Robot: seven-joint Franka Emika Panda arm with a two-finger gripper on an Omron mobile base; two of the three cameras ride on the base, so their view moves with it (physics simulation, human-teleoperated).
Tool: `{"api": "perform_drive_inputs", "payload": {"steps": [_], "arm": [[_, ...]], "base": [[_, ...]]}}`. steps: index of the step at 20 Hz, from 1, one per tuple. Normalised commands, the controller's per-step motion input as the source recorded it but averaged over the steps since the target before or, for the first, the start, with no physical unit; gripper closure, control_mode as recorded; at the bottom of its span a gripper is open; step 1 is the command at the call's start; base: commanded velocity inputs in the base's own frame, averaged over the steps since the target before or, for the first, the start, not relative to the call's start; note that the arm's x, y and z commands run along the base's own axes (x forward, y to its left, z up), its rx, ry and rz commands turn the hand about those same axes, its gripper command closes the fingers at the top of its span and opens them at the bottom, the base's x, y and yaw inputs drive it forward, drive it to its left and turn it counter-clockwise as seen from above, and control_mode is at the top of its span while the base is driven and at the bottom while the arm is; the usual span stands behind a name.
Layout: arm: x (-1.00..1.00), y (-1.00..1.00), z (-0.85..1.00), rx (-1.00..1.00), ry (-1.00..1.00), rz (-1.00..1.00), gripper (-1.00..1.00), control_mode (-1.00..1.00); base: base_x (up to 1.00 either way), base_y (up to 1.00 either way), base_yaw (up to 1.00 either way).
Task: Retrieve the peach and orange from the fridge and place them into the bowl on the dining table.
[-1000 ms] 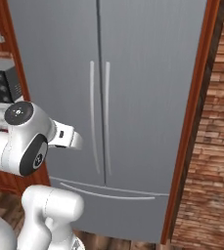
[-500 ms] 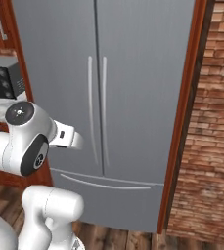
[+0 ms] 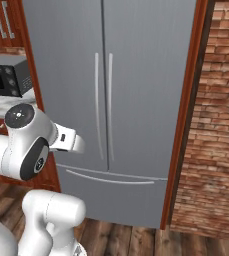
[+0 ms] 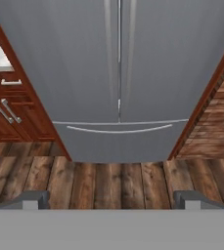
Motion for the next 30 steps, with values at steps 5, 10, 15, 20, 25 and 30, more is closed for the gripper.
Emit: {"api": "perform_drive_inputs", "payload": {"steps": [5,10,15,20,25,30], "arm": [[0.05,0.00,0.00,0.00,0.00,0.00,-1.00,-1.00],[0.08,0.00,0.00,0.00,0.00,0.00,-1.00,-1.00],[0.27,-0.10,0.00,0.03,0.00,0.00,-1.00,-1.00],[0.67,-0.20,0.00,0.07,0.01,0.00,-1.00,-1.00],[0.93,-0.17,0.06,0.06,0.02,0.00,-1.00,-1.00],[1.00,-0.19,0.03,0.02,0.00,-0.01,-1.00,-1.00]], "base": [[0.00,0.00,0.00],[0.00,0.00,0.00],[0.00,0.00,0.00],[0.00,0.00,0.00],[0.00,0.00,0.00],[0.00,0.00,0.00]]}}
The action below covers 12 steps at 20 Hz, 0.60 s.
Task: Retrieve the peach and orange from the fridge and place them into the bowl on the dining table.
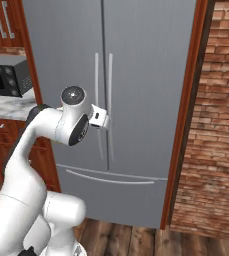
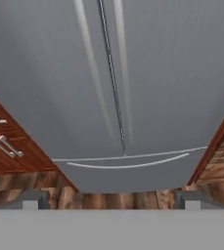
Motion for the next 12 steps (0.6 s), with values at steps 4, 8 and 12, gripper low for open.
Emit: {"api": "perform_drive_inputs", "payload": {"steps": [4,8,12], "arm": [[0.86,-0.26,0.05,0.00,0.00,-0.04,-1.00,-1.00],[0.66,-0.18,0.04,0.00,0.00,-0.07,-1.00,-1.00],[0.59,-0.15,0.00,0.00,-0.02,-0.05,-1.00,-1.00]], "base": [[0.00,0.00,0.00],[0.00,0.00,0.00],[0.00,0.00,0.00]]}}
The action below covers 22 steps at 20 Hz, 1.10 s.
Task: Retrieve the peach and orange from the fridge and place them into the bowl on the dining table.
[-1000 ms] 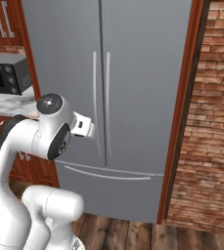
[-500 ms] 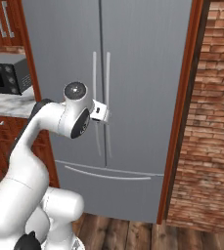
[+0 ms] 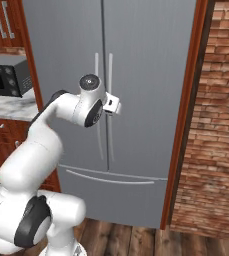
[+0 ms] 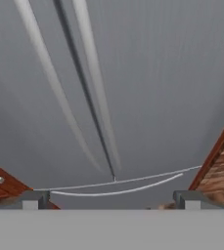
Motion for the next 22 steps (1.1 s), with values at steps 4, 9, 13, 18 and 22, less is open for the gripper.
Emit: {"api": "perform_drive_inputs", "payload": {"steps": [4,9,13,18,22], "arm": [[0.62,-0.01,0.00,0.00,-0.09,0.00,-1.00,-1.00],[0.49,0.00,0.00,0.00,-0.15,0.00,-1.00,-1.00],[0.42,0.00,0.00,0.00,-0.06,0.00,-1.00,-1.00],[0.47,0.00,0.00,0.00,0.00,0.00,-1.00,-1.00],[0.60,0.00,0.00,0.00,0.00,0.00,-1.00,-1.00]], "base": [[0.00,0.00,0.00],[0.00,0.00,0.00],[0.00,0.00,0.00],[0.00,0.00,0.00],[0.00,0.00,0.00]]}}
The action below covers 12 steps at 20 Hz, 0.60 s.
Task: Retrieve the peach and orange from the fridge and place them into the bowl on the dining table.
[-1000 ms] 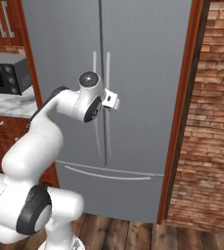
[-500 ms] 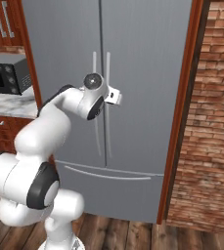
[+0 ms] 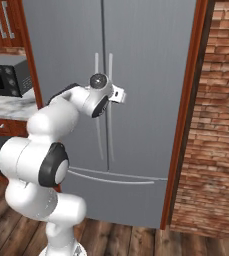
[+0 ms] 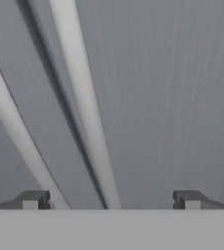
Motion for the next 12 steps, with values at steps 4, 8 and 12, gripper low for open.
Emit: {"api": "perform_drive_inputs", "payload": {"steps": [4,8,12], "arm": [[0.50,0.00,0.00,0.00,0.00,0.01,-1.00,-1.00],[0.46,-0.06,0.00,0.00,0.00,0.02,-1.00,-1.00],[0.45,-0.08,0.00,0.00,0.00,0.04,-1.00,-1.00]], "base": [[0.00,0.00,0.00],[0.00,0.00,0.00],[0.00,0.00,0.00]]}}
